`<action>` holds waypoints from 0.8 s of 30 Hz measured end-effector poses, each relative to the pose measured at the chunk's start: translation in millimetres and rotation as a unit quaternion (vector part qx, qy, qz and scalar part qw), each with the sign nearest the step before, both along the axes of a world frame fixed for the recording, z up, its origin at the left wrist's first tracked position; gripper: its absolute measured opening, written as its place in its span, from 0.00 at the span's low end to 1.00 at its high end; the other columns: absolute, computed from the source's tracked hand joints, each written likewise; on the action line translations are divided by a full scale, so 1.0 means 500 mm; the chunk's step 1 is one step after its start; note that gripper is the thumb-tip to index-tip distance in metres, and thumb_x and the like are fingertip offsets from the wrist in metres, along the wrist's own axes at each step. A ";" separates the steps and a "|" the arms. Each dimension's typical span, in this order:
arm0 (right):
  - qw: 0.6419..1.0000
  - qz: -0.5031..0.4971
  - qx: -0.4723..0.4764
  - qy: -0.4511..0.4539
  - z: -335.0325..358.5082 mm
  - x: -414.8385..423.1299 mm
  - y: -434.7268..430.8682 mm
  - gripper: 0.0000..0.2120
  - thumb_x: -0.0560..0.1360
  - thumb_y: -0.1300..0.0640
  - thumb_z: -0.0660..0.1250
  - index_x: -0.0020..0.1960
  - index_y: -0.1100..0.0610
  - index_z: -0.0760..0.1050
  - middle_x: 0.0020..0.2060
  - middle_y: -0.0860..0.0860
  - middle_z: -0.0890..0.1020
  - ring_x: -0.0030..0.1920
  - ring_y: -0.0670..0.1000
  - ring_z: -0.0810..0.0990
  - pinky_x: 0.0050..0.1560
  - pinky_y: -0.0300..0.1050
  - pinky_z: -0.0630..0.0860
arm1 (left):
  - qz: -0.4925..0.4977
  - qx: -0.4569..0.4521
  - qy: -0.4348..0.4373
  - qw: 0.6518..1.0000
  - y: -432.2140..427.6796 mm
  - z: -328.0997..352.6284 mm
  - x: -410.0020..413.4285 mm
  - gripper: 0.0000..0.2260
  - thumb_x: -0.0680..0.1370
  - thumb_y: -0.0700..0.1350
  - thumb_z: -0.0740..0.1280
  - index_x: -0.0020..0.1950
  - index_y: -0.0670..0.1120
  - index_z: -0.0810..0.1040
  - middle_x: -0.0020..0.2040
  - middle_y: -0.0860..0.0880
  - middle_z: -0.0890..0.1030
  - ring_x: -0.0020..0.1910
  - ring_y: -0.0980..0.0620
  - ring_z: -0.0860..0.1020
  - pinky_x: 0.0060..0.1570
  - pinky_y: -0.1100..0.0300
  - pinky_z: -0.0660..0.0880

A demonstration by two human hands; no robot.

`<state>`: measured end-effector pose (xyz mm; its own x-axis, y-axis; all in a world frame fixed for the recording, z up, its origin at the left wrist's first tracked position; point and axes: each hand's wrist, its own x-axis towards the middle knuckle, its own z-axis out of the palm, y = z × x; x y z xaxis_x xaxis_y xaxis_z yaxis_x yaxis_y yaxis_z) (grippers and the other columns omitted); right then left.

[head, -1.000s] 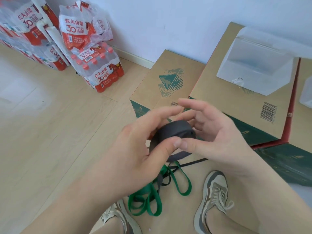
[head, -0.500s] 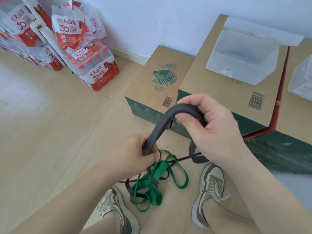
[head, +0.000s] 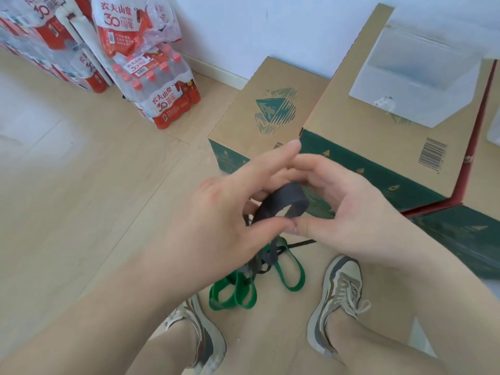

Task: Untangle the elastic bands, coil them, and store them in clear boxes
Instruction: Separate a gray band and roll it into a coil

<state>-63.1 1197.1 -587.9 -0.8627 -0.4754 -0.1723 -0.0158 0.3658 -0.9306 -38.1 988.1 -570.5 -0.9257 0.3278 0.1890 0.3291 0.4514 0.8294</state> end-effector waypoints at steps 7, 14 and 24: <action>0.996 -0.037 0.057 0.050 0.000 0.003 -0.020 0.11 0.78 0.59 0.73 0.56 0.44 0.81 0.48 0.40 0.86 0.52 0.44 0.84 0.57 0.40 0.77 | 0.046 -0.043 0.021 0.998 -0.035 -0.028 -0.018 0.36 0.71 0.42 0.81 0.76 0.55 0.71 0.57 0.56 0.81 0.53 0.54 0.82 0.51 0.57 0.83; 0.993 -0.060 -0.095 0.017 0.009 0.007 -0.046 0.07 0.81 0.61 0.69 0.55 0.50 0.80 0.48 0.50 0.86 0.51 0.53 0.85 0.53 0.46 0.82 | 0.035 -0.108 -0.123 0.986 -0.019 -0.074 -0.014 0.14 0.73 0.47 0.77 0.57 0.54 0.80 0.44 0.58 0.84 0.45 0.59 0.83 0.53 0.54 0.80; 0.991 -0.132 -0.031 0.007 -0.001 -0.015 0.029 0.06 0.79 0.58 0.71 0.53 0.48 0.80 0.47 0.50 0.87 0.50 0.50 0.84 0.53 0.44 0.78 | 0.116 -0.061 -0.133 0.982 -0.073 -0.070 -0.035 0.18 0.74 0.33 0.70 0.54 0.56 0.82 0.44 0.55 0.85 0.44 0.54 0.86 0.49 0.49 0.83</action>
